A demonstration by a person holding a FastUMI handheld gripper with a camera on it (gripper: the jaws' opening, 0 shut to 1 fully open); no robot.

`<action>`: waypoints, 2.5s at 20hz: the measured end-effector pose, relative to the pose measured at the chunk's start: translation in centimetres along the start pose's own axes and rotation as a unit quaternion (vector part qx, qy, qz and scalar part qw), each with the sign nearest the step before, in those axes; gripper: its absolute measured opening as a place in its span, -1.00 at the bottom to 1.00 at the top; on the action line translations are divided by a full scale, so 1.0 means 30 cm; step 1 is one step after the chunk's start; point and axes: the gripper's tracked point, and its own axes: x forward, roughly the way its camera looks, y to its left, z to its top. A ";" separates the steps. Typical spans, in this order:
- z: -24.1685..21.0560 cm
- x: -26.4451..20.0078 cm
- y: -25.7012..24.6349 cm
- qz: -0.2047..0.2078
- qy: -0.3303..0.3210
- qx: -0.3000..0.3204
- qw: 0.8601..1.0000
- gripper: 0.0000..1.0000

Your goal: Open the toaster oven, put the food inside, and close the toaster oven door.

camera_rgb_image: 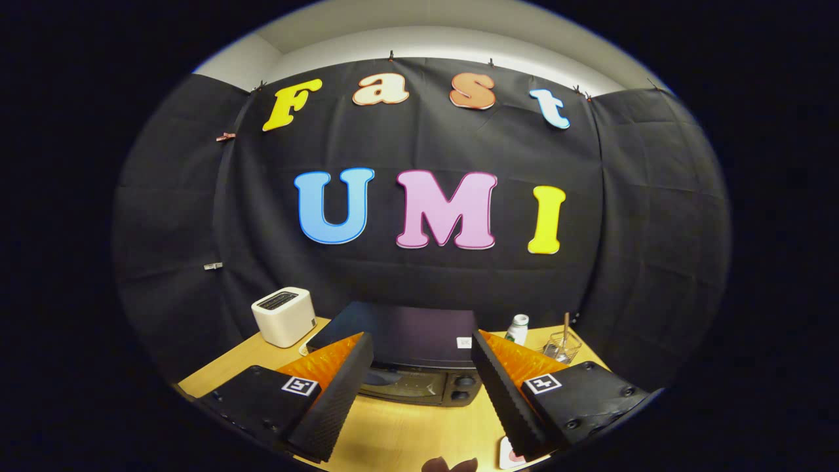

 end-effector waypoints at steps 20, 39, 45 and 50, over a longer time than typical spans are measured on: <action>-0.491 0.465 0.222 -0.031 0.156 0.028 0.987 0.99; -0.676 0.220 0.254 -0.060 0.188 0.005 0.980 0.99; -0.794 0.144 0.263 -0.058 0.229 0.011 0.972 0.98; -0.938 0.090 0.245 -0.057 0.277 0.010 0.959 0.98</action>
